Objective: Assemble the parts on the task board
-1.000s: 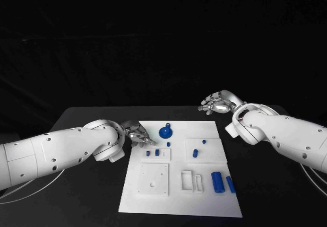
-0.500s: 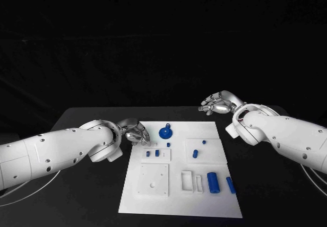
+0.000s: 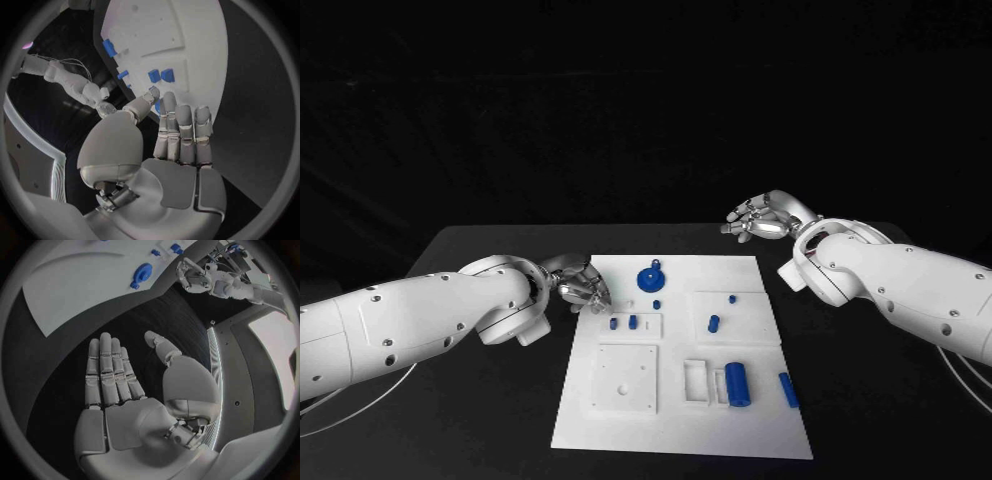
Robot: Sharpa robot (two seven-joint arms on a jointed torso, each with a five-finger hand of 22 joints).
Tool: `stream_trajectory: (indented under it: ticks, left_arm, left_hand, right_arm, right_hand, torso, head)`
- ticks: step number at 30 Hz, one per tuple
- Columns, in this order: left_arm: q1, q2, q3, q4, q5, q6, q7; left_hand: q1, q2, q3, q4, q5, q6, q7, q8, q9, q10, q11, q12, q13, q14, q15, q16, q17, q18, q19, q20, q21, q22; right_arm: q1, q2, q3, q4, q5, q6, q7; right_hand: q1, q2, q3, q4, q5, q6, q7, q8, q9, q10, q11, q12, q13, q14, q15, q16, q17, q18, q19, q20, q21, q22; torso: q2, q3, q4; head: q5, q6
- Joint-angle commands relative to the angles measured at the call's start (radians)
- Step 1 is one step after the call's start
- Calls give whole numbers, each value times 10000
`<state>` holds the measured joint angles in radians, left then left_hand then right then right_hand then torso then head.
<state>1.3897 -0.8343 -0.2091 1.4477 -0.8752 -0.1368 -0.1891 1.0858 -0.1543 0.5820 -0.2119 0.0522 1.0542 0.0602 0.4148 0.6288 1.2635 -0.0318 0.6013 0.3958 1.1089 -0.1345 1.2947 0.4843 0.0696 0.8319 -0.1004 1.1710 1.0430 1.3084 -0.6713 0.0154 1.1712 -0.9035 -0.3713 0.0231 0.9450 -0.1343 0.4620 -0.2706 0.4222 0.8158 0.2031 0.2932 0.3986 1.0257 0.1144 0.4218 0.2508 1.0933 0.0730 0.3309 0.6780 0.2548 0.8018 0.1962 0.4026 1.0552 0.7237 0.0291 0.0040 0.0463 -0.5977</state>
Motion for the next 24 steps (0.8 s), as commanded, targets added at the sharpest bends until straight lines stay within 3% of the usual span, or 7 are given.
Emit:
stream_trajectory:
  ticks: [1, 6, 24]
  left_arm:
    - [-16, -39, -9, 60, -156, 773, -152]
    - [-87, -139, -22, 166, -165, 992, -288]
    - [-144, -123, -30, 204, -188, 831, -411]
  left_hand:
    - [3, 145, 17, -37, -22, 122, -13, 58, -23, 122, -9, 54, -23, 110, -7, 63, 24, 92, 101, -1114, 58, 16]
    - [-41, 326, 72, -84, -20, 321, -62, -54, -140, 338, -64, -84, -128, 220, -68, 86, 50, 99, 192, -1164, 106, 28]
    - [-503, 266, -104, 151, -34, 527, -92, -171, -232, 578, -99, -277, -245, 317, -106, 88, 85, 103, 290, -1227, 136, 20]
  right_arm:
    - [-6, -9, 4, 13, 12, 76, 103]
    - [-7, -19, 4, 17, 12, 67, 101]
    - [-18, -6, 4, 4, 13, 68, 103]
  right_hand:
    - [-88, 39, -35, -14, 41, -59, 8, 46, -11, -48, -7, 64, -18, -17, 10, -50, 14, 70, -73, 7, -53, 9]
    - [-90, 40, -36, -14, 42, -58, 9, 47, -12, -48, -7, 65, -20, -16, 10, -51, 16, 70, -73, 8, -53, 10]
    - [-91, 42, -37, -15, 49, -60, 8, 49, -14, -50, -6, 68, -27, -15, 11, -57, 22, 70, -75, 8, -55, 13]
  torso:
    - [-6, 11, 0]
    - [-6, 15, 5]
    - [-3, 16, -4]
  head:
    - [5, -15]
    - [21, -13]
    - [62, -36]
